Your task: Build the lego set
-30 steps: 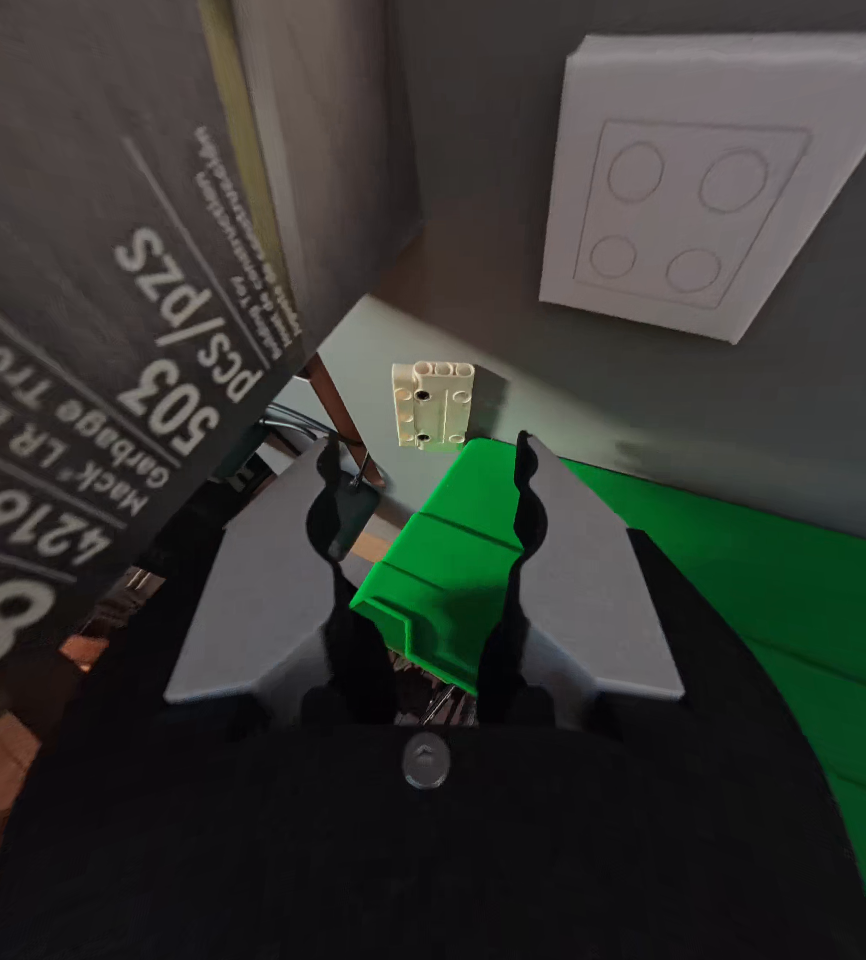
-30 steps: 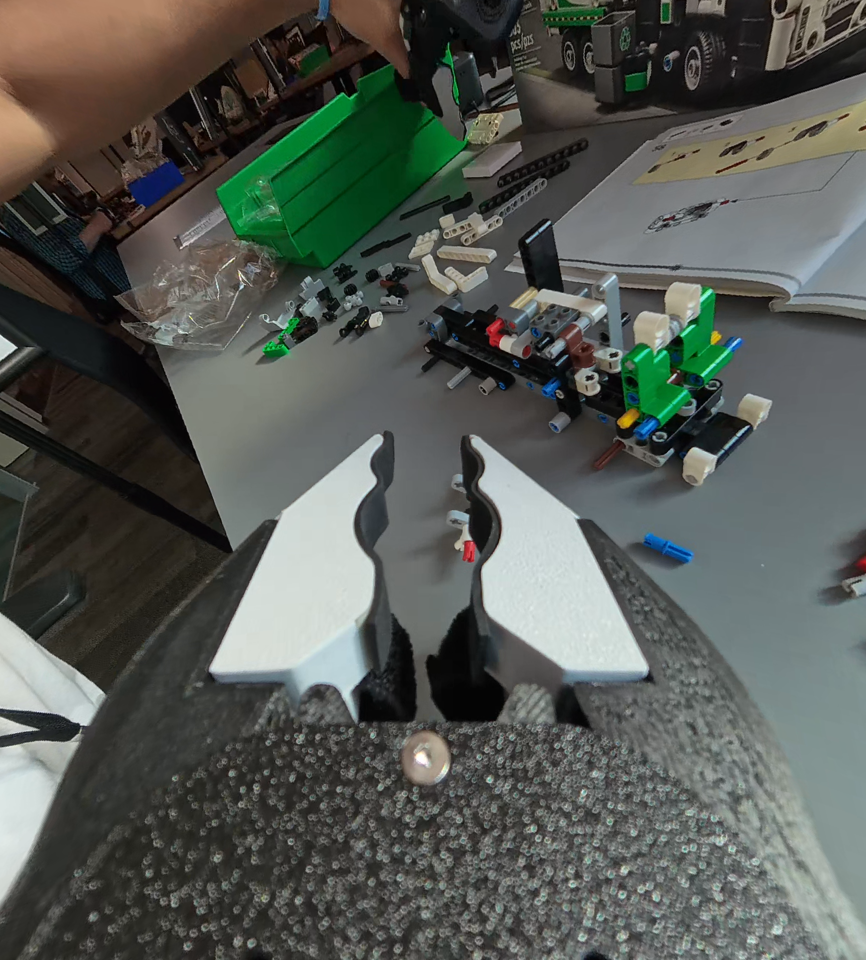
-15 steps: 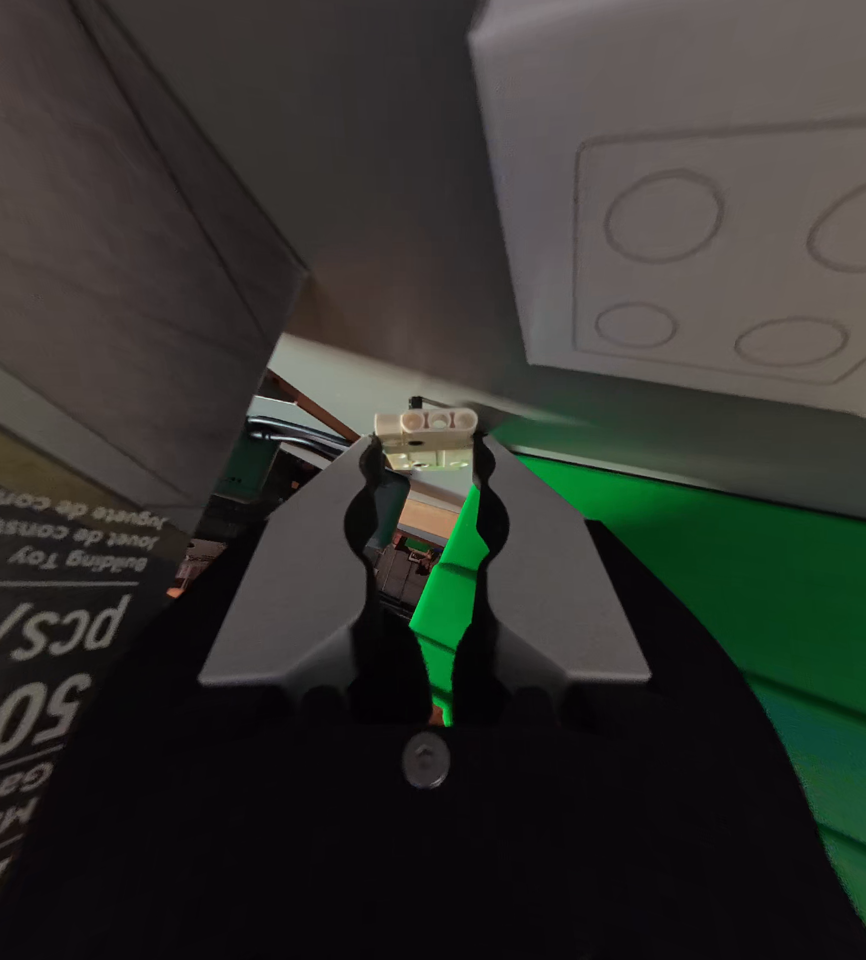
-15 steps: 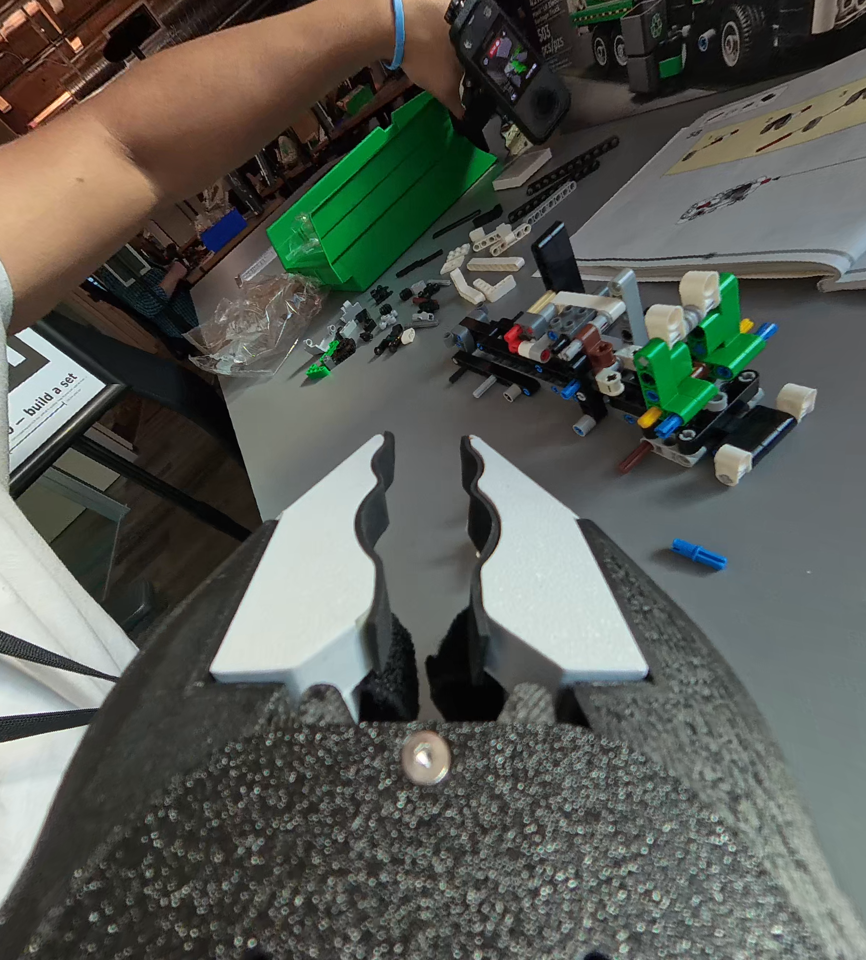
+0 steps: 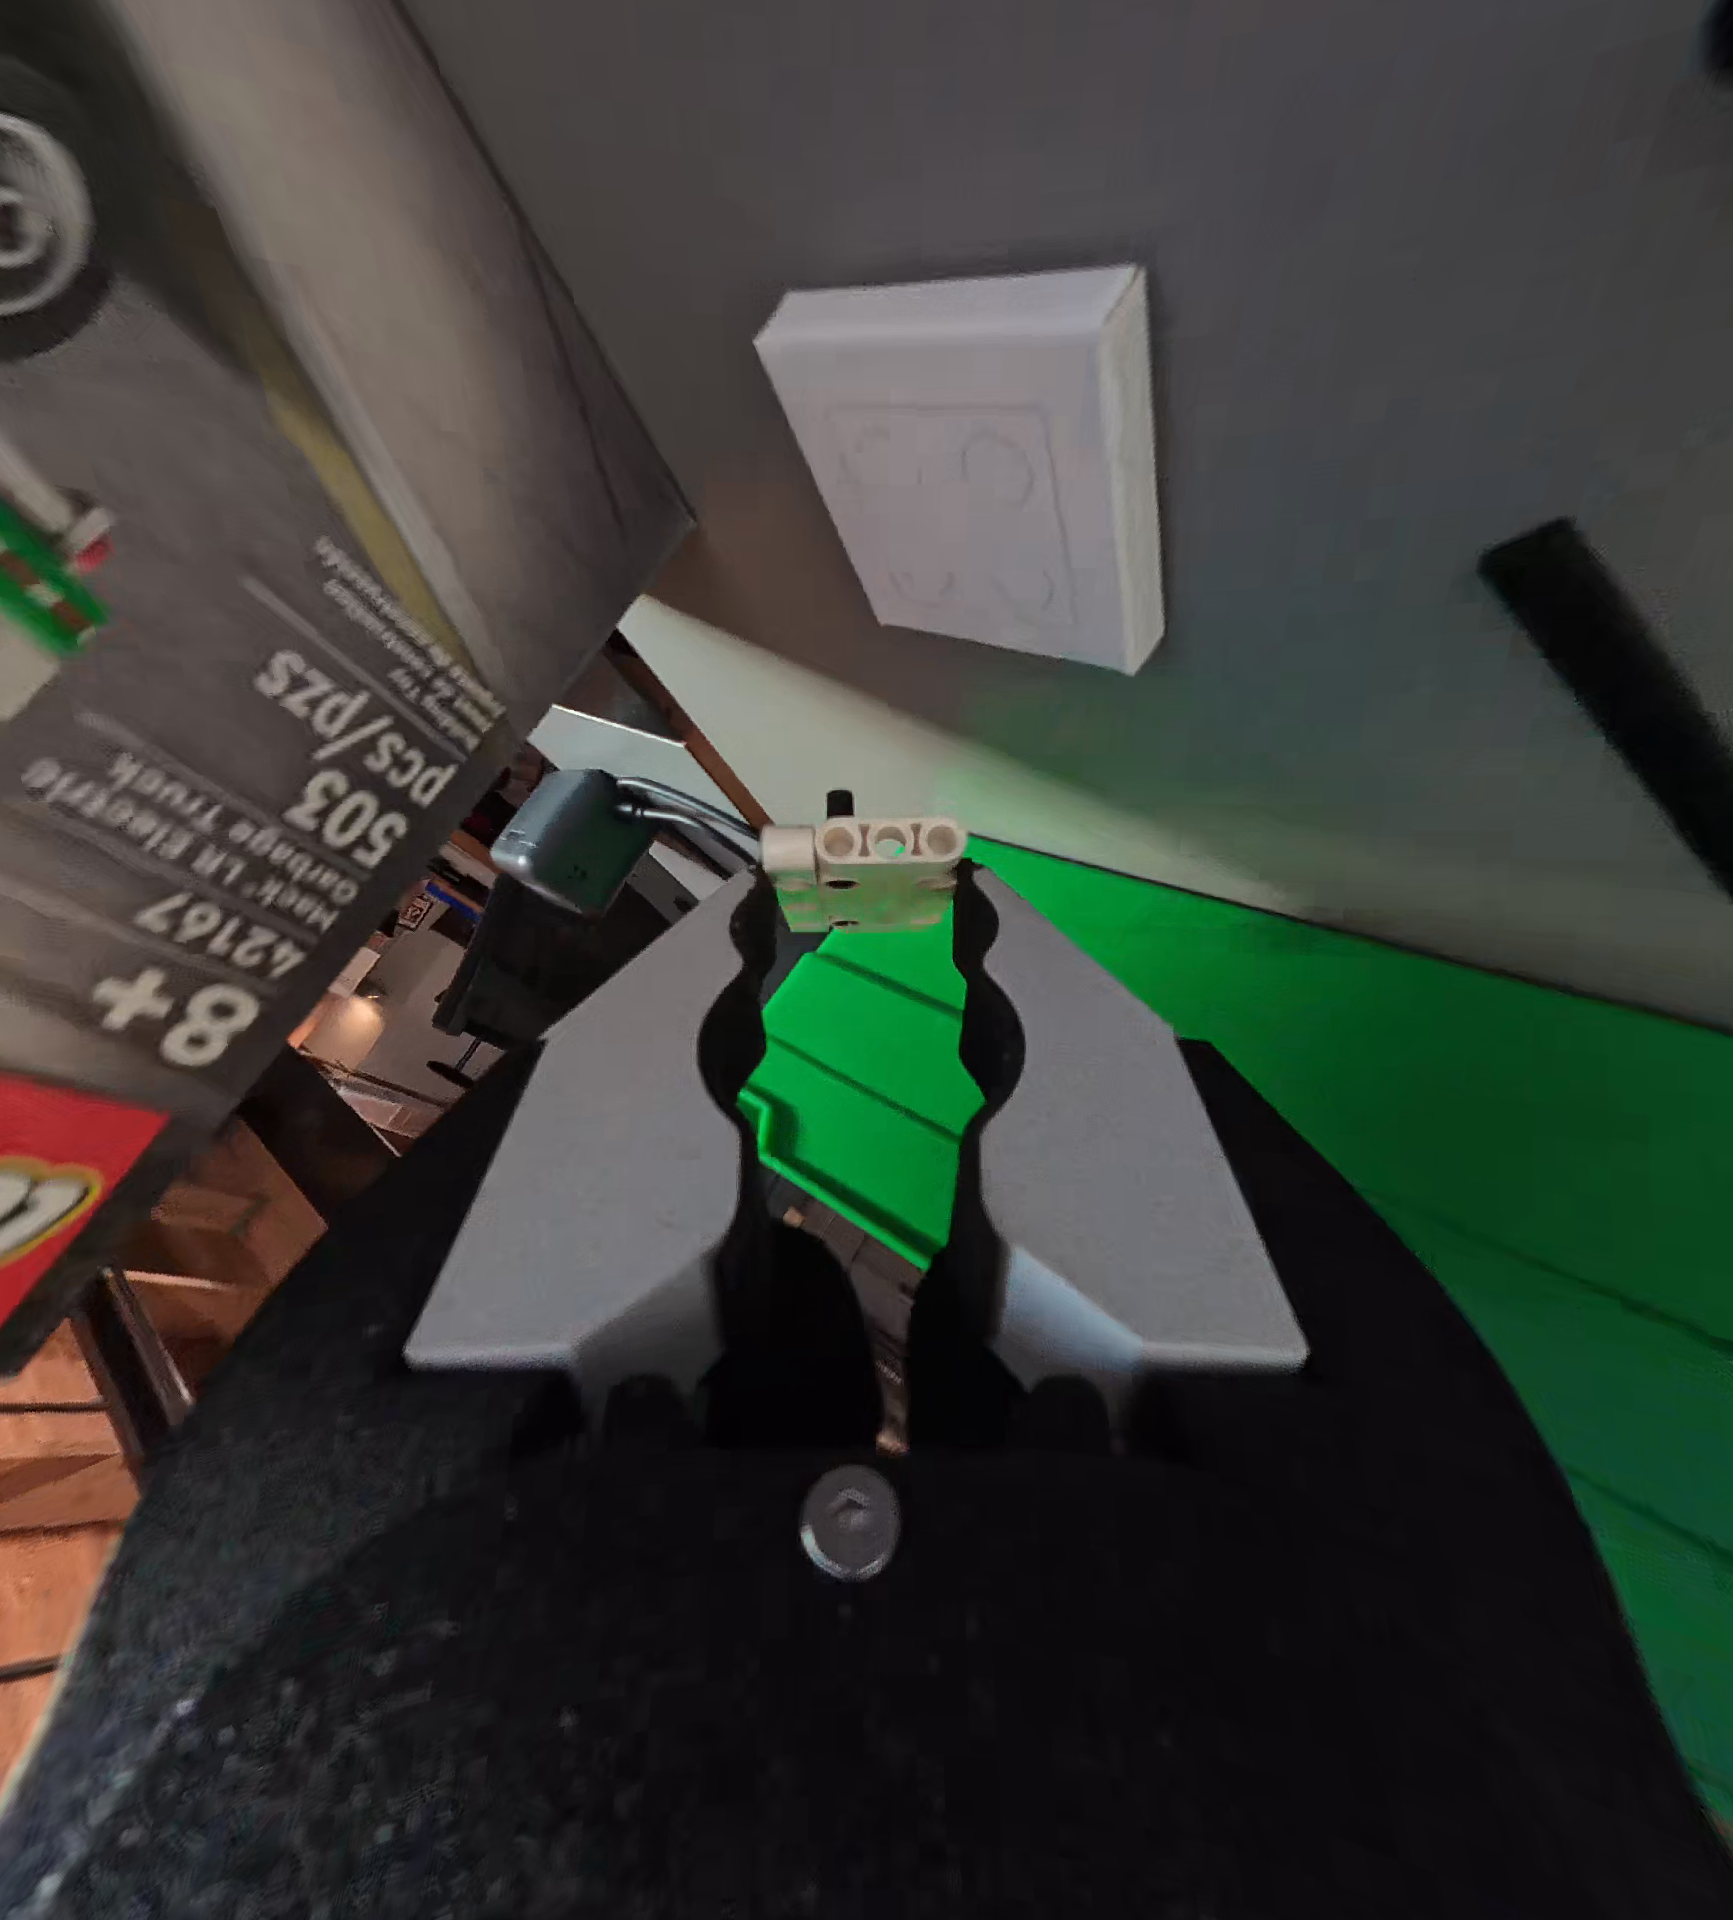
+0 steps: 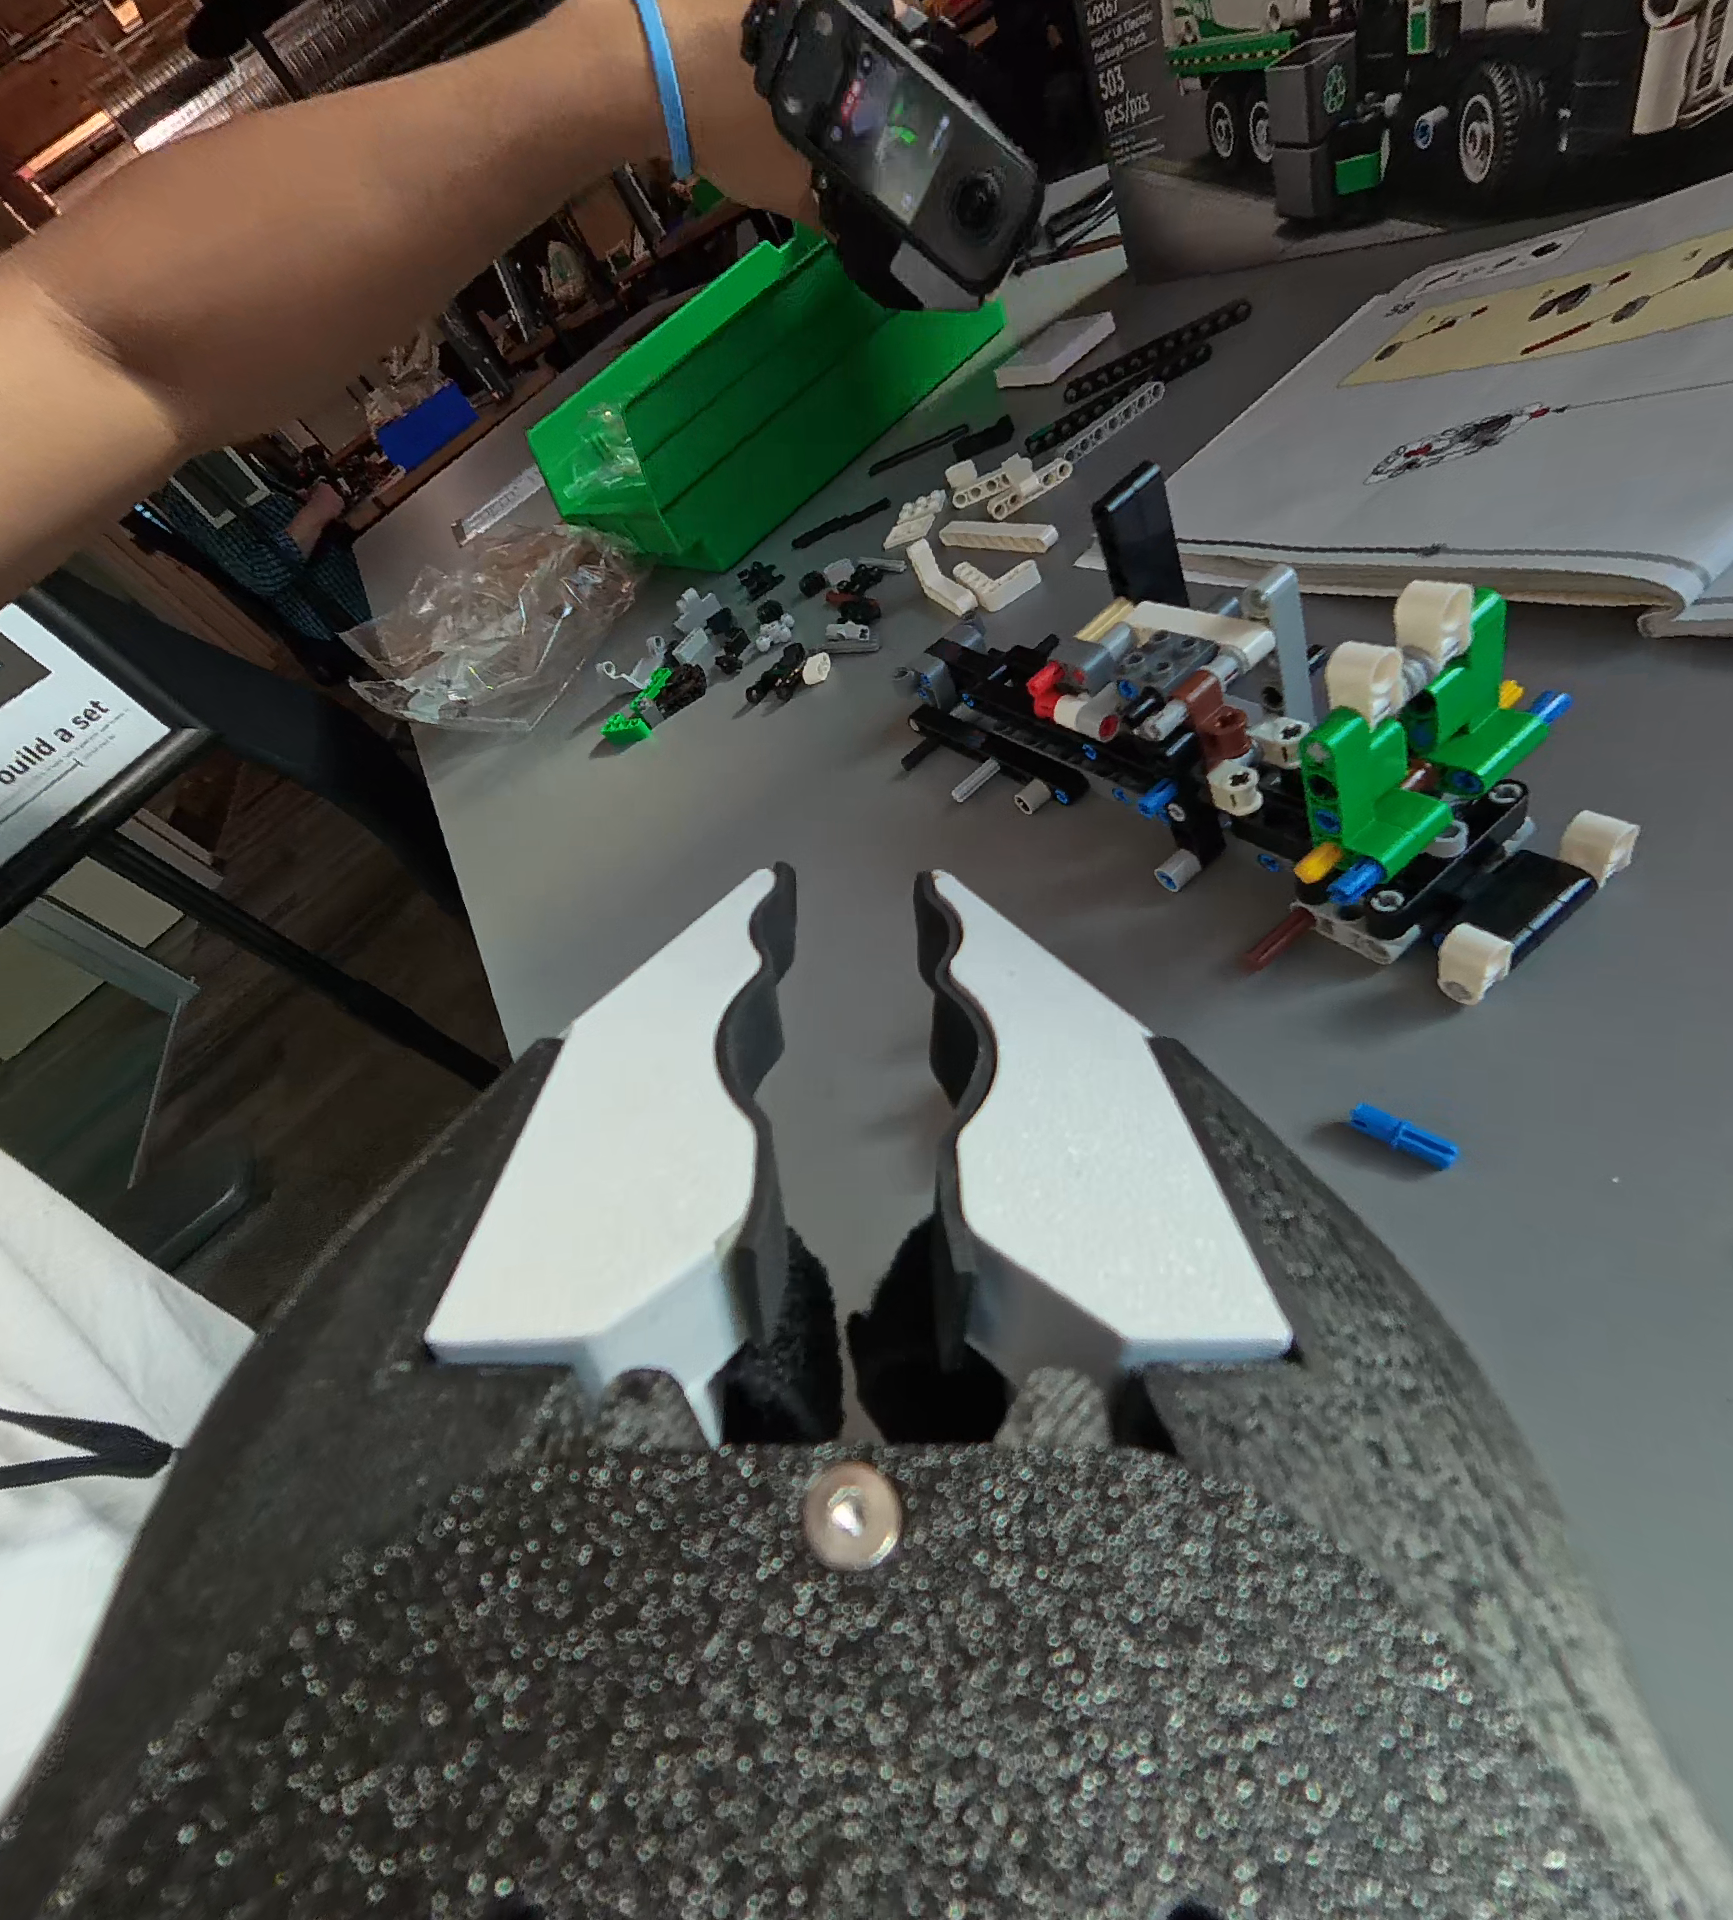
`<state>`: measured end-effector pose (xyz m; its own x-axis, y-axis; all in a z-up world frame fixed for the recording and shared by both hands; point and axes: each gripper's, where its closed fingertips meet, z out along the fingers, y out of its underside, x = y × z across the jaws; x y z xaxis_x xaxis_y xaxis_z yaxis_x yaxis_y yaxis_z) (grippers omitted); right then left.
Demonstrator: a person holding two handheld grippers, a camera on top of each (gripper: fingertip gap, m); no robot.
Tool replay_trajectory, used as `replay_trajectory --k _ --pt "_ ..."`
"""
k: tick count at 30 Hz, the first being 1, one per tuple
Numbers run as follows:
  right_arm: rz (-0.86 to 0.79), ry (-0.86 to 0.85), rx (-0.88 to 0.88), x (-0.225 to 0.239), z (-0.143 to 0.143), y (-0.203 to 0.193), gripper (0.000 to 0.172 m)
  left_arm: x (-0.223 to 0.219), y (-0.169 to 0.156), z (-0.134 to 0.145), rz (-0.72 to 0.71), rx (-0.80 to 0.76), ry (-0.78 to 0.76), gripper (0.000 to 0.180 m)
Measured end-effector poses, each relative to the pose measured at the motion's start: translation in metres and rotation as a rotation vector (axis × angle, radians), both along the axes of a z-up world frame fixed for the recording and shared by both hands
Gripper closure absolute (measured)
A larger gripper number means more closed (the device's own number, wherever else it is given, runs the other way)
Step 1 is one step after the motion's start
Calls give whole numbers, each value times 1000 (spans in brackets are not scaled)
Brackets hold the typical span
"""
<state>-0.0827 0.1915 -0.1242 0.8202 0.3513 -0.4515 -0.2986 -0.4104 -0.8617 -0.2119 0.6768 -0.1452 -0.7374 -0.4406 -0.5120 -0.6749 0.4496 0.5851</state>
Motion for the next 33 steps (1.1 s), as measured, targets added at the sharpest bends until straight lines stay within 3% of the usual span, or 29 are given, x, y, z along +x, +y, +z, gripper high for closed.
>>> replay_trajectory --k 1,4,9,14,16,18,22,25,29,33 --pt "2 -34 9 -1 0 0 151 1 -13 8 4 -23 -44 149" --pt "24 -149 48 -6 7 1 150 6 -68 30 47 -226 -241 149" --pt "140 -403 153 -24 33 13 142 20 -206 62 101 -821 -481 149" --pt "409 -636 360 -75 67 24 138 19 -344 79 138 -1380 -361 148" --pt "415 -784 418 -81 76 34 137 17 -391 85 141 -1580 -250 149" --pt "462 -864 456 -85 85 32 146 11 -427 89 157 -1725 -111 146" --pt "618 -919 491 -99 103 8 138 2 -467 76 160 -1795 142 149" --pt "709 -952 427 -104 90 2 139 5 -486 66 132 -1788 263 149" --pt "795 -931 333 -106 61 3 140 24 -505 72 75 -1824 308 149" --pt "751 -876 365 -99 56 4 167 36 -505 73 35 -1827 243 148"
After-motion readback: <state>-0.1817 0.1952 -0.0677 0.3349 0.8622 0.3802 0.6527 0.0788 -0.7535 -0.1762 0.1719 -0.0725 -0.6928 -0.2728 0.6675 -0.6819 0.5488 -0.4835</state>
